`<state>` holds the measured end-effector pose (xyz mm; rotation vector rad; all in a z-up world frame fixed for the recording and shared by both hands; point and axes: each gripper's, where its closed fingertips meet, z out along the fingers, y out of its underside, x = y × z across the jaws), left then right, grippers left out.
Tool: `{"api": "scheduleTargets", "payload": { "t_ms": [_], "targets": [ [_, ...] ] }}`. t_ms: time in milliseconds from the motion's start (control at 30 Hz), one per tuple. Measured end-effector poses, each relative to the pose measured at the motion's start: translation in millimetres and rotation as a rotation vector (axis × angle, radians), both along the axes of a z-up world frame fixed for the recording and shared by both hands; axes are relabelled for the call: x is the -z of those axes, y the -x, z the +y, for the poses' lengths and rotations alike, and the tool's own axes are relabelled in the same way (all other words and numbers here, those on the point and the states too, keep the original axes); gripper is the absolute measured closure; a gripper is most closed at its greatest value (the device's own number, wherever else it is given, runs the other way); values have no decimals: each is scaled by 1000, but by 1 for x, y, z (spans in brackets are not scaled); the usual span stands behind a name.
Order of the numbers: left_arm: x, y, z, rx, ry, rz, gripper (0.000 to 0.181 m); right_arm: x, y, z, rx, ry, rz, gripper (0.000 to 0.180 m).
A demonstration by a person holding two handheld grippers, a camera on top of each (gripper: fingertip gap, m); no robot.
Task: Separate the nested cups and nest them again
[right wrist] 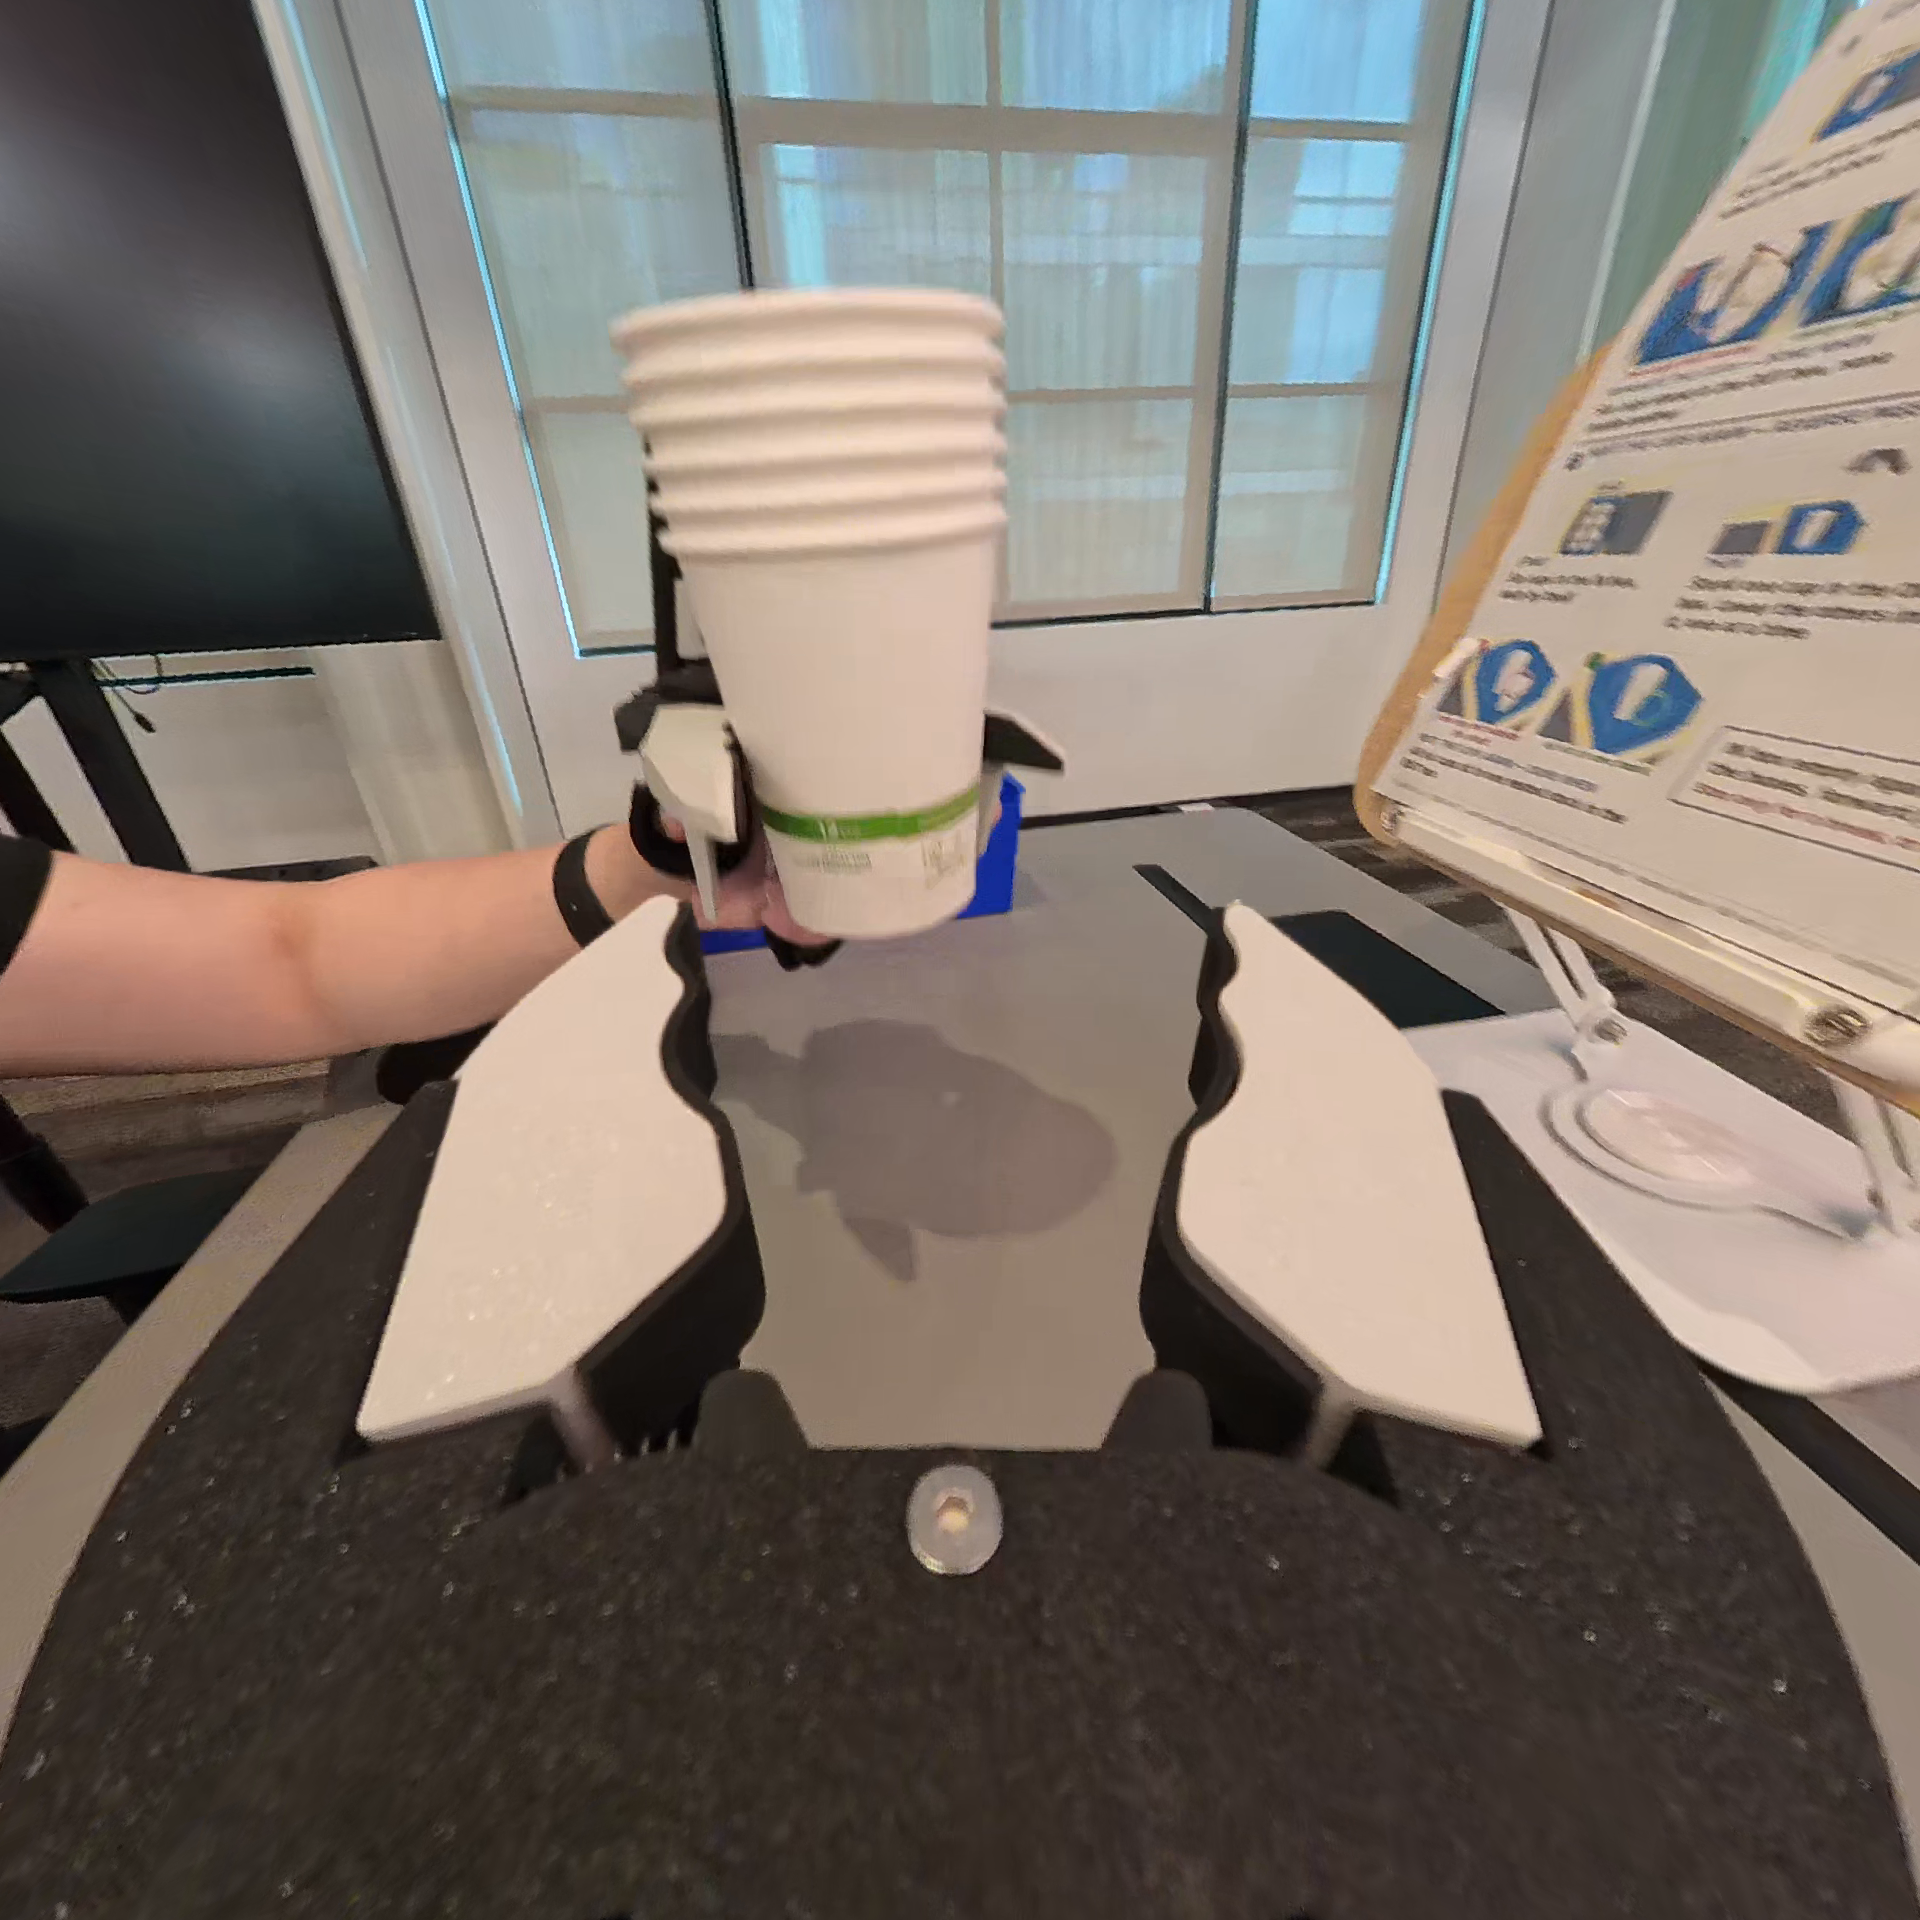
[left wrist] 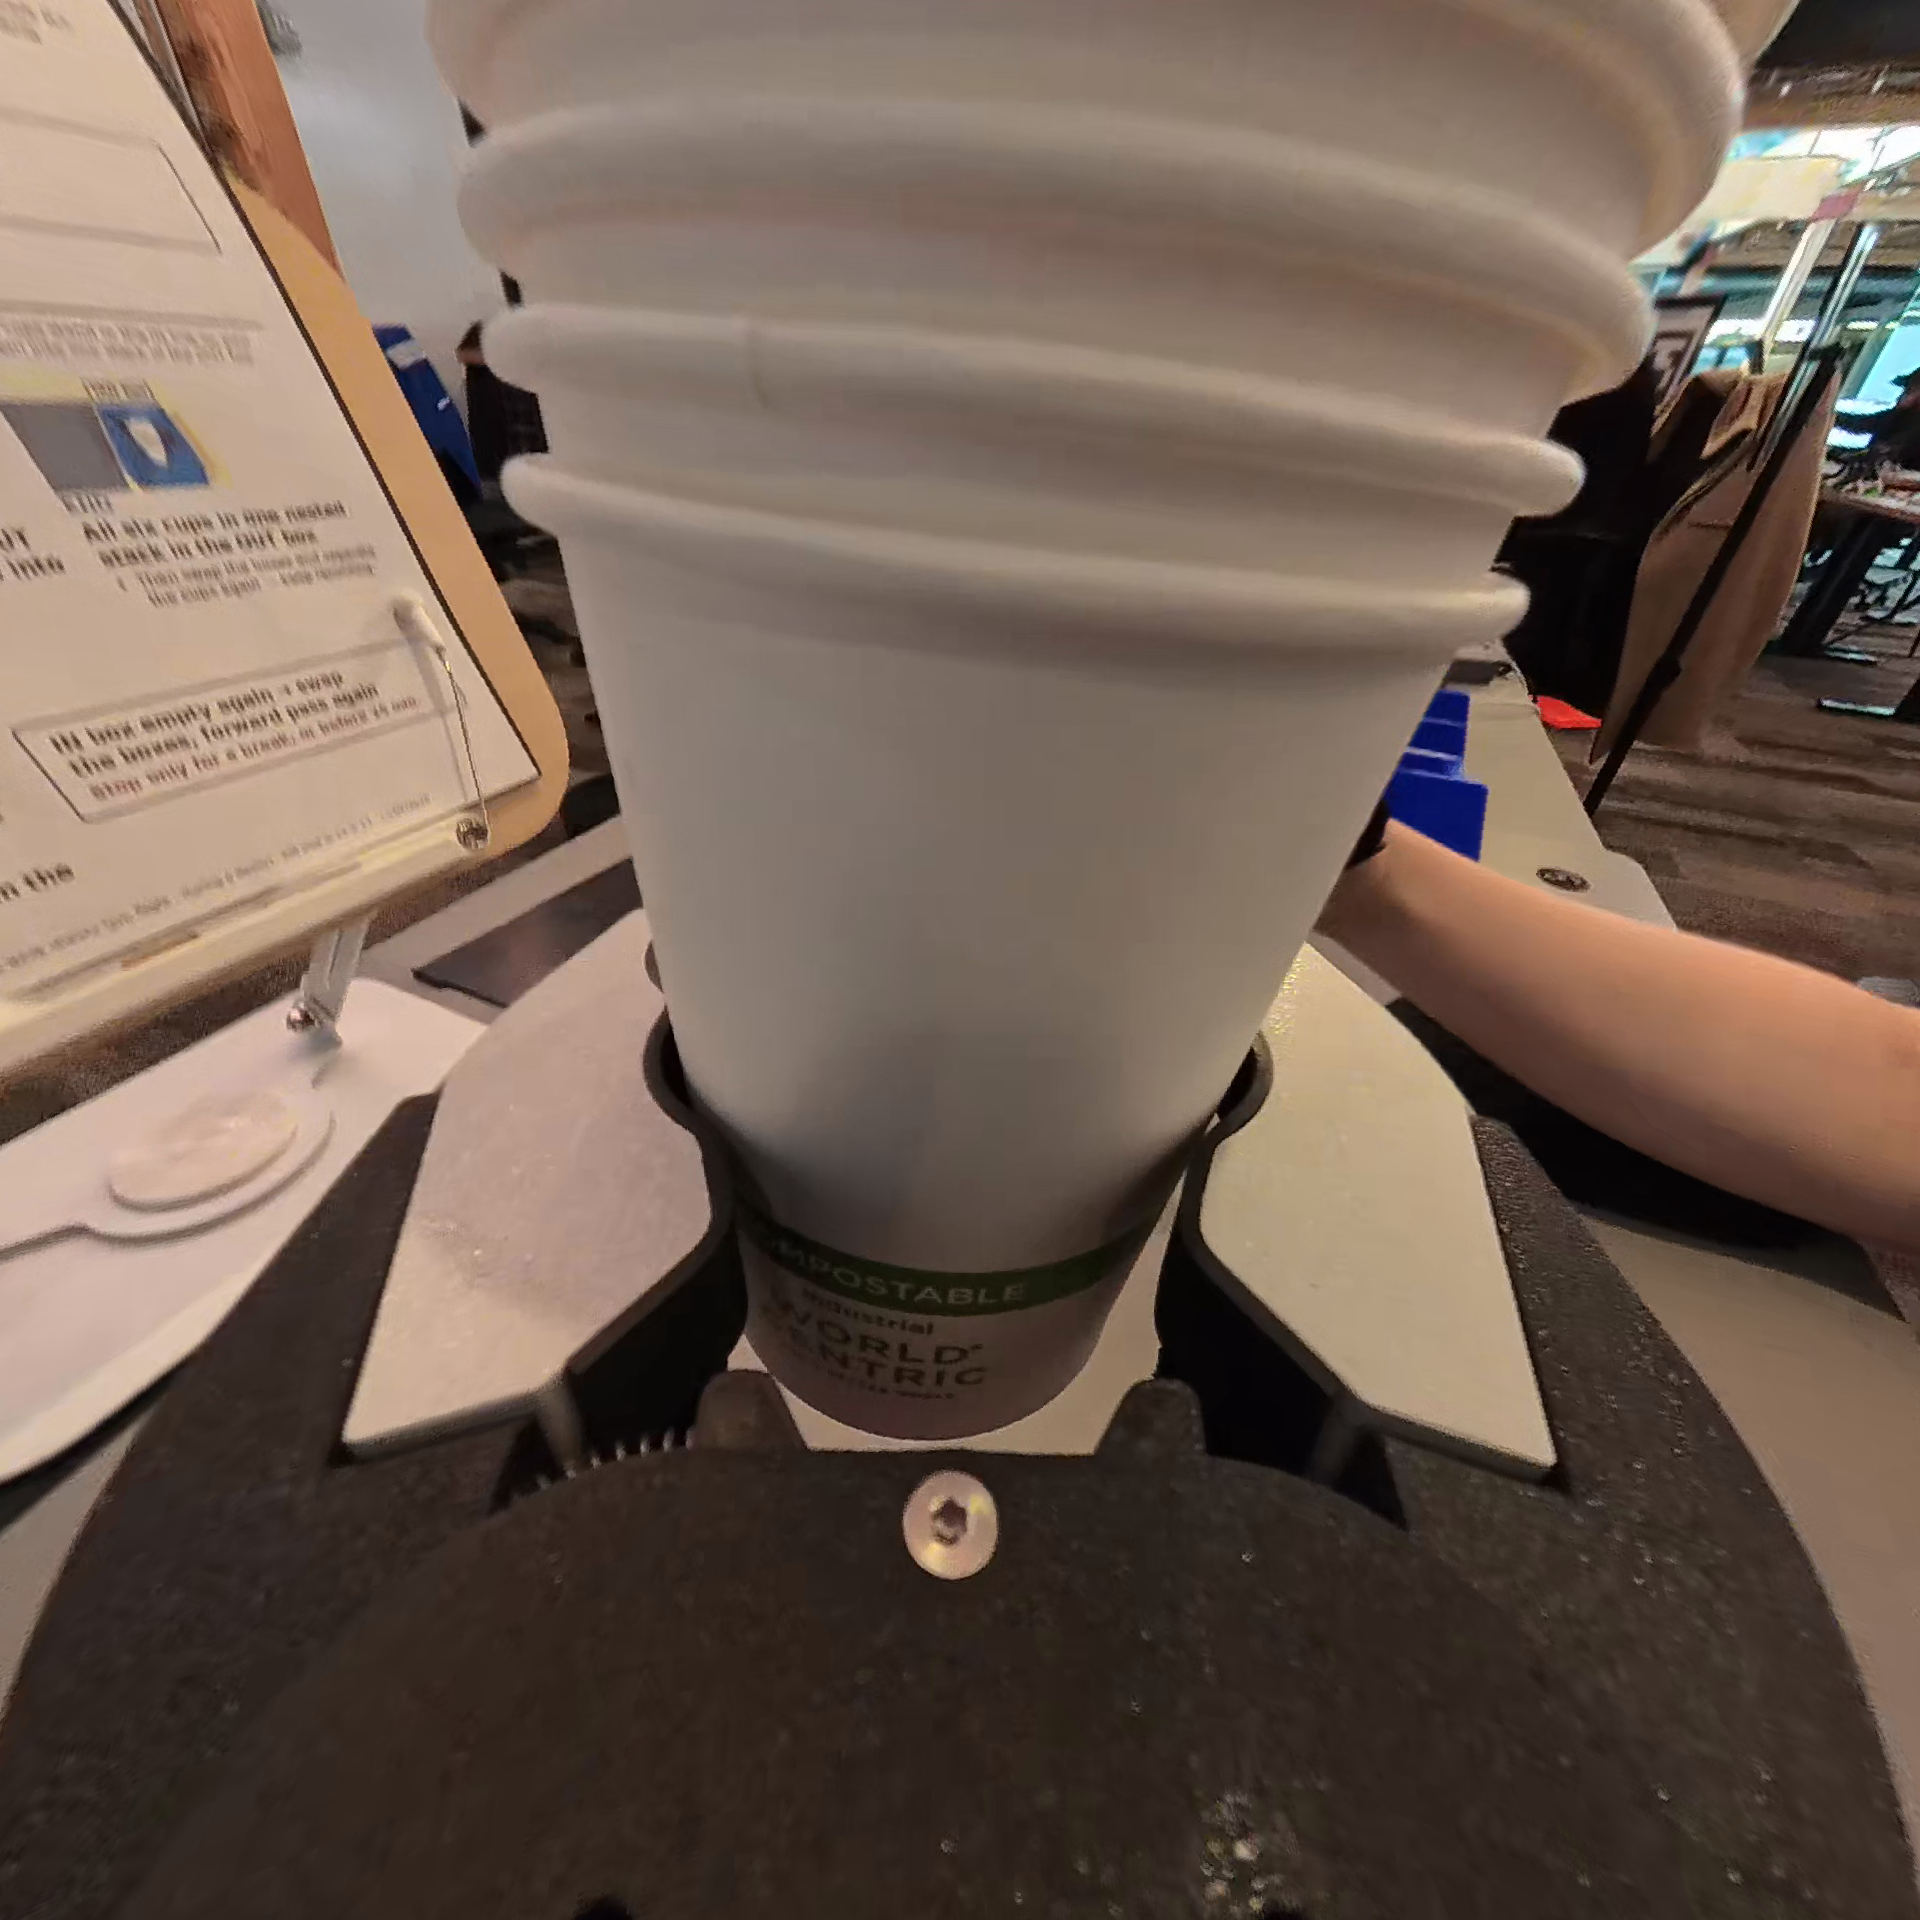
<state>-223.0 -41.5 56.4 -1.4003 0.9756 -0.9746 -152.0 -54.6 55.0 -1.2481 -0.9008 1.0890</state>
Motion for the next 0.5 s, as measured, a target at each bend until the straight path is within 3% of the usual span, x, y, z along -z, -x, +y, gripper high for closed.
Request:
{"api": "scheduleTargets", "payload": {
  "t_ms": [133,333,500],
  "targets": [
    [-9,-9,4,23,-13,-47,81,11,-22,12,47,23,-16,101],
    [14,-11,7,36,-13,-19,81,26,-41,25,57,80,4,121],
    [19,-5,6,45,-10,-40,81,43,-42,28,50,124,-3,125]
  ]
}}
